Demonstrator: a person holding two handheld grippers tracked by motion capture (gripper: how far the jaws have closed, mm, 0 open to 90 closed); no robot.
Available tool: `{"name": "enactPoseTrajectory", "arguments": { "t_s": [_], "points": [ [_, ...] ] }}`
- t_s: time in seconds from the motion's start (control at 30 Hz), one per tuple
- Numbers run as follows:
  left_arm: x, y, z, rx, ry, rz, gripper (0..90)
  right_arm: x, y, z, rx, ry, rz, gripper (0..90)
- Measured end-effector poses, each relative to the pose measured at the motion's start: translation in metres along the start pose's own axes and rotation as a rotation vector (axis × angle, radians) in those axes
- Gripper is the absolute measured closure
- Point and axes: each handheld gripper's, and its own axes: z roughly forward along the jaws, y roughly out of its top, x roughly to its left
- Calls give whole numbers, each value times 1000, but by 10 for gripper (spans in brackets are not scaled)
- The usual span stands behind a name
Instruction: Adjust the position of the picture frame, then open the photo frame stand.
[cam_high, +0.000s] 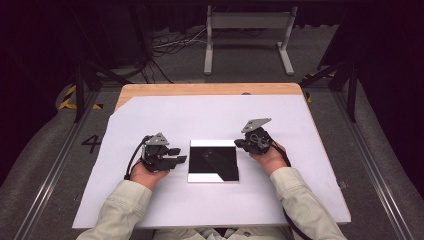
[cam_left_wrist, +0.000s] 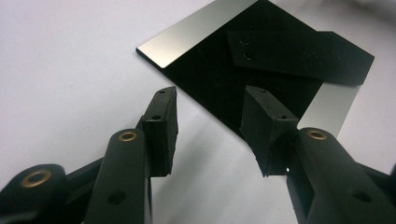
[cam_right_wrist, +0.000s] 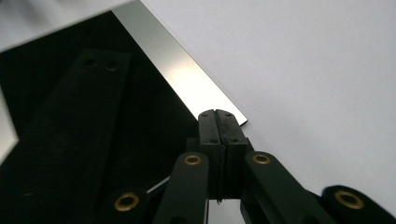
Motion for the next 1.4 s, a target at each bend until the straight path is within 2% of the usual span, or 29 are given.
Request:
{"name": "enactPoseTrajectory", "arguments": {
  "t_s": [0.1, 0.13, 0.17, 0.2, 0.33, 0.37, 0.4, 0.43, 0.5, 0.53, 0.6, 0.63, 0.7, 0.83, 1.1, 1.2, 1.33, 1.4],
  "points": [
    [-5, 0, -4, -13, 10, 54, 542, 4, -1, -15, -35, 13, 3, 893],
    [-5, 0, -4, -13, 10, 54, 538, 4, -1, -15, -35, 13, 3, 893],
    [-11, -2, -8, -20, 30, 103, 536, 6, -4, -26, -69, 30, 20, 884],
    [-13, -3, -11, -30, 28, 120, 533, 6, -5, -29, -81, 31, 22, 882],
    [-19, -5, -28, -86, 55, 161, 510, 5, -10, -46, -141, 42, 51, 865],
    [-19, -5, -28, -86, 55, 161, 507, 5, -10, -46, -141, 42, 51, 865],
    [-18, -7, -34, -113, 55, 158, 504, 4, -11, -53, -169, 36, 63, 859],
    [-18, -7, -34, -113, 55, 158, 502, 4, -12, -56, -184, 39, 68, 851],
    [-13, -11, -39, -140, 48, 121, 499, 4, -13, -60, -201, 40, 78, 823],
    [-13, -11, -39, -140, 48, 121, 497, 4, -13, -60, -201, 40, 78, 823],
    [-7, -14, -41, -158, 58, 95, 497, 4, -15, -63, -214, 39, 86, 787],
    [-5, -15, -43, -172, 62, 82, 491, 4, -16, -66, -238, 48, 109, 753],
    [-2, -17, -45, -199, 62, 56, 487, 4, -17, -68, -251, 54, 121, 741],
    [-3, -18, -48, -229, 96, 67, 484, 4, -19, -77, -320, 68, 165, 698],
    [-7, -19, -45, -238, 119, 75, 476, 8, -21, -84, -305, 44, 132, 665],
    [-8, -19, -44, -245, 123, 81, 472, 12, -21, -86, -299, 50, 116, 653],
    [-10, -19, -41, -243, 124, 92, 470, 19, -21, -89, -278, 40, 65, 647],
    [-10, -19, -41, -247, 124, 94, 469, 20, -21, -89, -276, 42, 56, 646]
  ]
}}
